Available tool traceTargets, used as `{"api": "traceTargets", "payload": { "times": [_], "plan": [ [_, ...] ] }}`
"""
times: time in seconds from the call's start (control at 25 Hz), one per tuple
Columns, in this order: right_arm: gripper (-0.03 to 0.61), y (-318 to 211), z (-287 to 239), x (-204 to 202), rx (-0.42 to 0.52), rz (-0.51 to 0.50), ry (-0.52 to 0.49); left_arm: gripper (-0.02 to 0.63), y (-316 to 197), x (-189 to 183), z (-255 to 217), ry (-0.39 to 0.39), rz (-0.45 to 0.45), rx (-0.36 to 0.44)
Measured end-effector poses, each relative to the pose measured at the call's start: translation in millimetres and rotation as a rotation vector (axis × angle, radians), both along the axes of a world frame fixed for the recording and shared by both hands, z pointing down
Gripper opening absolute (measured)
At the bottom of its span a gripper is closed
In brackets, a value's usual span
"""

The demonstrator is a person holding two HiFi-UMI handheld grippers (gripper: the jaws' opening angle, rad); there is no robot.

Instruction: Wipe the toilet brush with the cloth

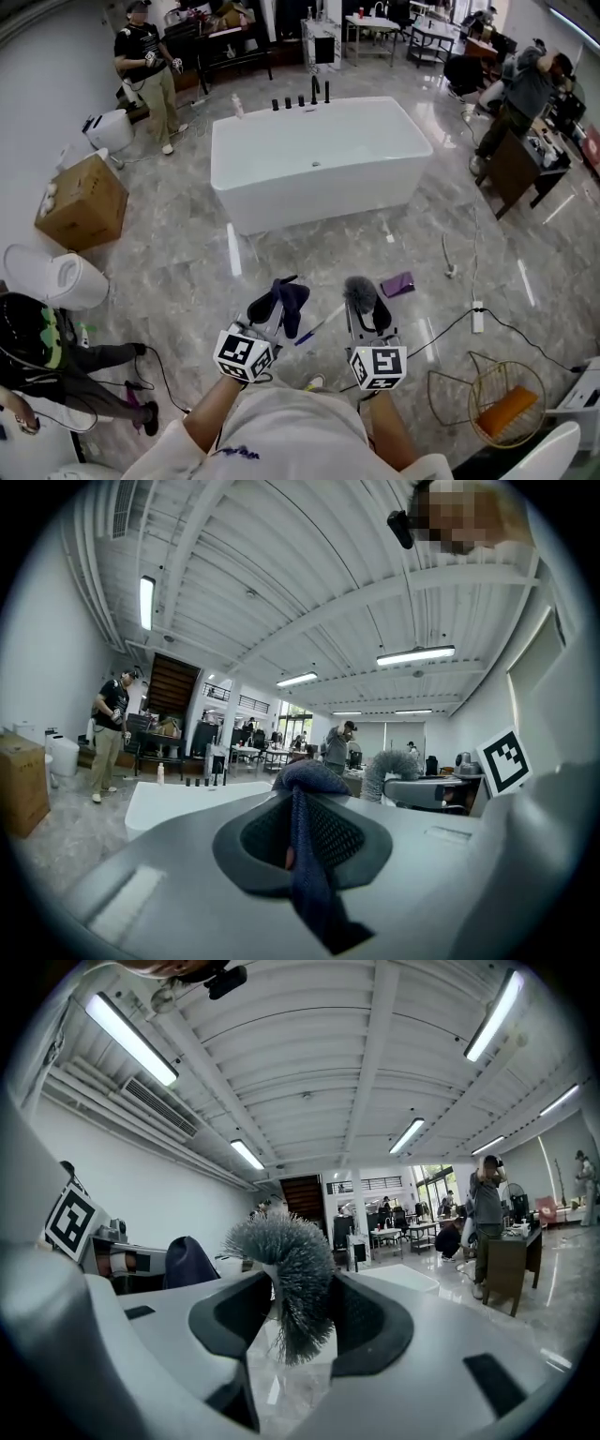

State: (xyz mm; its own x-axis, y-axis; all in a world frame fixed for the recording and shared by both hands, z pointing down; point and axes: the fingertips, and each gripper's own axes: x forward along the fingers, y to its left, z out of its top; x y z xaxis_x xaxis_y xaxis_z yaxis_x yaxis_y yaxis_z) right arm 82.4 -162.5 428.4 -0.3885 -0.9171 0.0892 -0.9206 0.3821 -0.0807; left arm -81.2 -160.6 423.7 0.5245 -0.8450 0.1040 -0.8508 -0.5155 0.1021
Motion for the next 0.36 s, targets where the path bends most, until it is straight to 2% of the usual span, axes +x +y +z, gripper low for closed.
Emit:
{"api": "traceTargets", "payload": {
  "times": [0.36],
  "plan": [
    [0.198, -24, 19, 16, -0.028, 0.025, -0.054, 0.026, 1, -14, -1, -0.055, -0.016, -0.020]
  ]
}}
